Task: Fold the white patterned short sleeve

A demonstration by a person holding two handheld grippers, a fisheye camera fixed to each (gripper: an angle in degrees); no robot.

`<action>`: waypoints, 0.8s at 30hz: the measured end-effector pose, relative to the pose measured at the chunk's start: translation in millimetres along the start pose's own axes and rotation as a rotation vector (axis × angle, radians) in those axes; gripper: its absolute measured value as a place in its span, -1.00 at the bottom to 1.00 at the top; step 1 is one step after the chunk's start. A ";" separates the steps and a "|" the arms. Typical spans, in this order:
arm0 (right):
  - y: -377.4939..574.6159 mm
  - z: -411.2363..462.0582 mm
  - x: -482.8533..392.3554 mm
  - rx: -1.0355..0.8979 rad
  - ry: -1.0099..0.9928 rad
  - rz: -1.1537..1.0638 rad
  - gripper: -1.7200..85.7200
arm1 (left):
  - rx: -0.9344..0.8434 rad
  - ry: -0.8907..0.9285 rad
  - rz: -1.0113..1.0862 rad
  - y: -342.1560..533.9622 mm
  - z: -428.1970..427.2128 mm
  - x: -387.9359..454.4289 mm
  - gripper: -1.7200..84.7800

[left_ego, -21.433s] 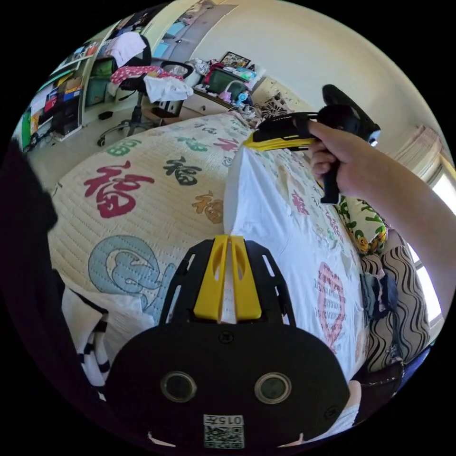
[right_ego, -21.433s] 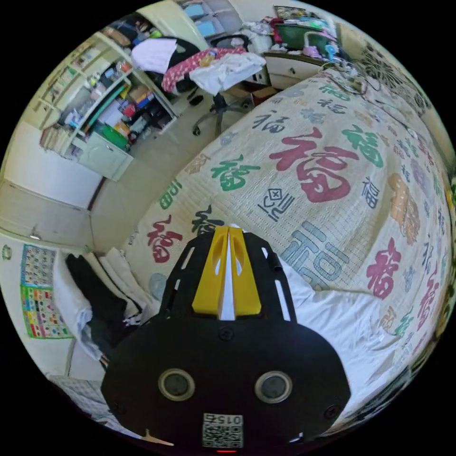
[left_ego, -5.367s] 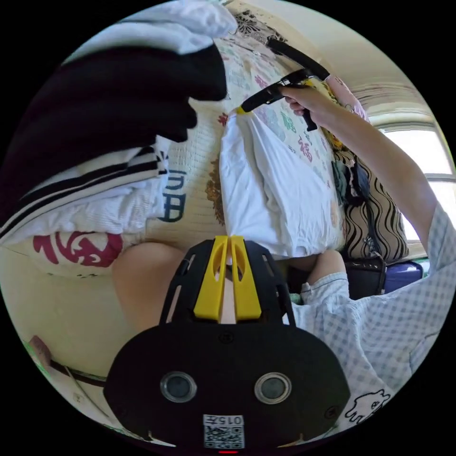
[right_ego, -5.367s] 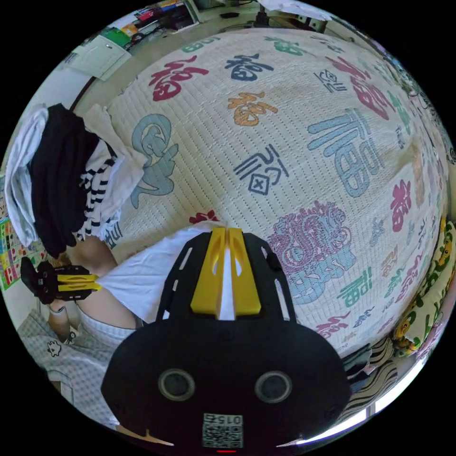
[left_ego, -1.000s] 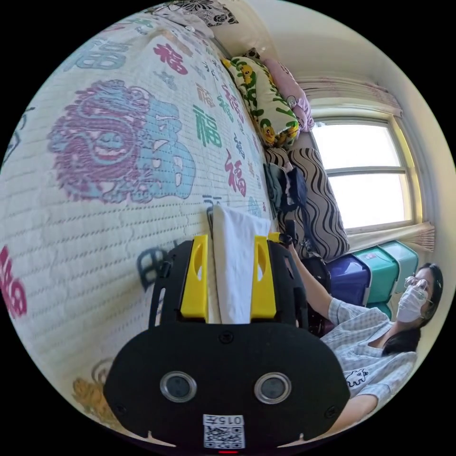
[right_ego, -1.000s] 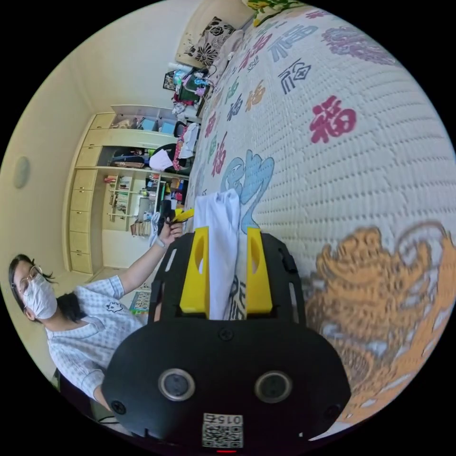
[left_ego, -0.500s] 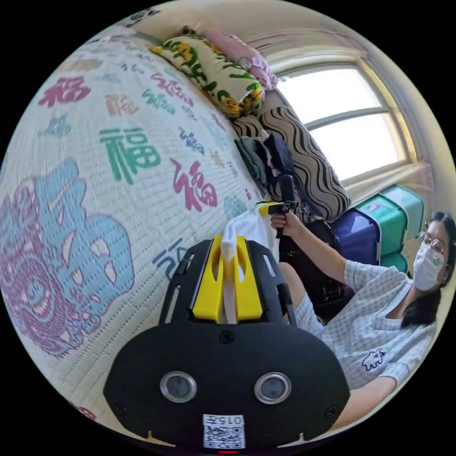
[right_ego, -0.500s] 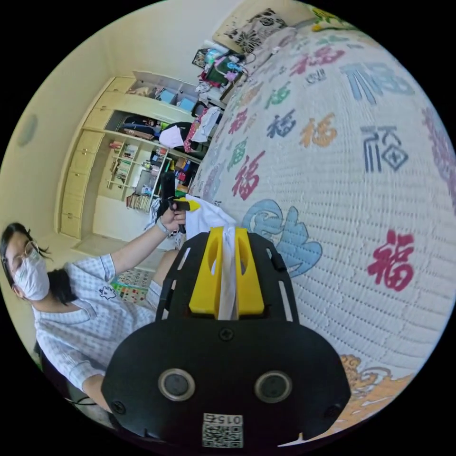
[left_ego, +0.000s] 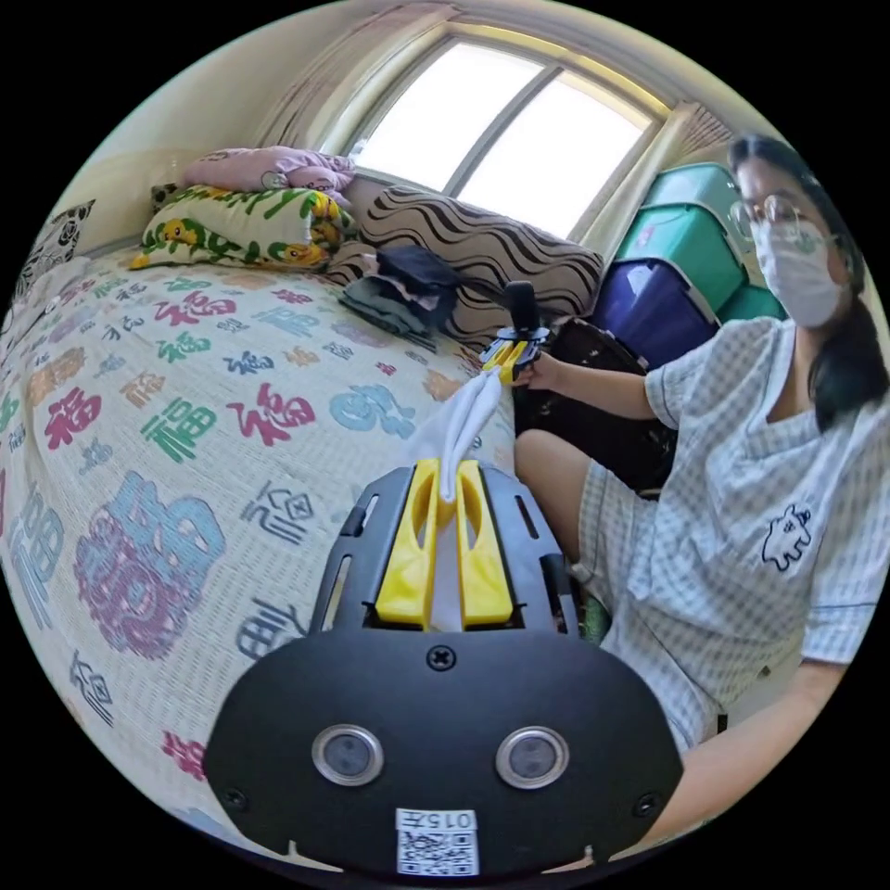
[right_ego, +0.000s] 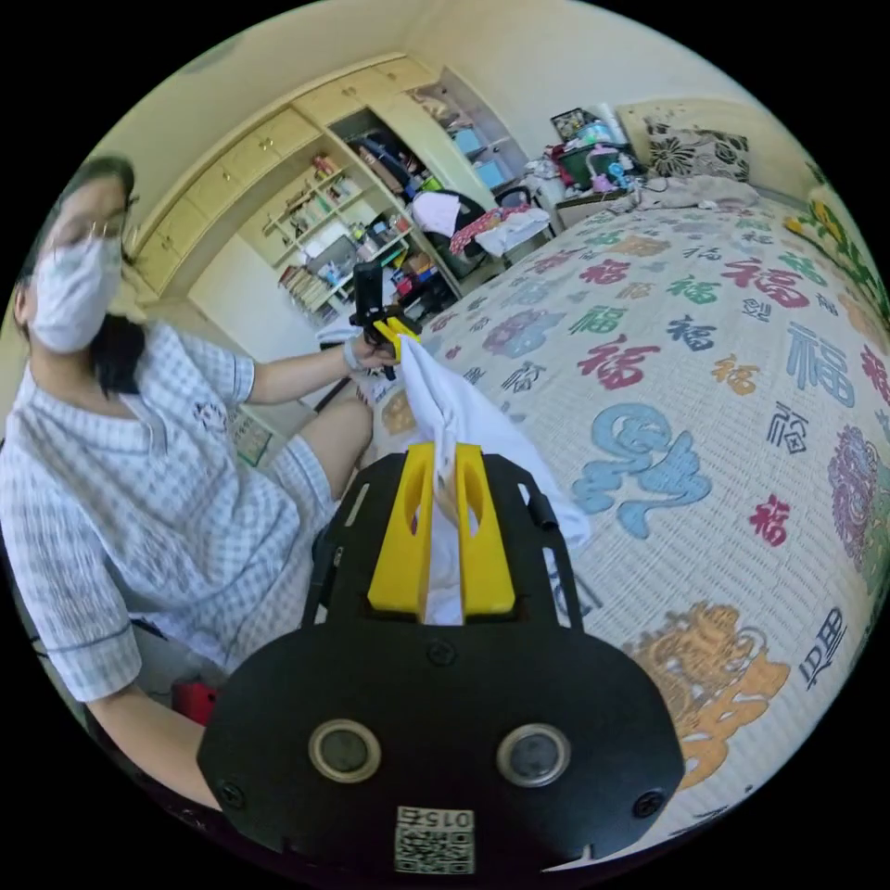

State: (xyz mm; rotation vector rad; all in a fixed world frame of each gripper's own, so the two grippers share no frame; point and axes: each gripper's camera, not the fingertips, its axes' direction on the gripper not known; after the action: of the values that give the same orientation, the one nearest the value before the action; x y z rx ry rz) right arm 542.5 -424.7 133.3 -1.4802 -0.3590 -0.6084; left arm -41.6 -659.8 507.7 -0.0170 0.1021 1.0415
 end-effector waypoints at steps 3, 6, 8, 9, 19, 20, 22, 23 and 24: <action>22.2 41.2 -28.1 -0.117 0.048 -0.018 -0.85 | -0.062 0.005 -0.003 33.2 17.7 37.2 -0.95; 36.8 85.2 -35.3 -0.253 0.071 0.015 -0.85 | -0.165 -0.014 -0.033 61.5 43.3 61.4 -0.94; 41.7 114.4 -32.2 -0.325 0.091 0.050 -0.84 | -0.218 -0.044 -0.083 78.5 59.2 68.1 -0.91; 41.9 121.0 -30.8 -0.348 0.095 0.061 -0.83 | -0.223 -0.051 -0.098 81.9 62.0 68.4 -0.90; 36.2 134.3 -16.7 -0.351 0.109 0.238 -0.81 | -0.336 -0.057 -0.189 85.0 33.9 89.9 -0.82; 28.6 133.2 -21.0 -0.283 0.099 0.216 -0.83 | -0.277 -0.067 -0.196 79.3 20.7 92.9 -0.82; 14.8 144.2 -23.4 -0.225 0.096 0.188 -0.87 | -0.187 -0.090 -0.204 68.7 8.9 95.3 -0.83; 5.9 159.7 -20.2 -0.231 0.089 0.182 -0.90 | -0.154 -0.090 -0.206 62.1 9.8 94.4 -0.83; 2.1 169.5 -17.1 -0.247 0.081 0.182 -0.92 | -0.154 -0.086 -0.206 59.1 13.2 92.9 -0.83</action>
State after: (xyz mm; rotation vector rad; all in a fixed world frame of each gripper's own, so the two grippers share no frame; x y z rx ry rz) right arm 553.7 -254.7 135.0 -1.6971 -0.0859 -0.5789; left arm -45.1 -549.2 514.3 -0.1198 -0.0568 0.8406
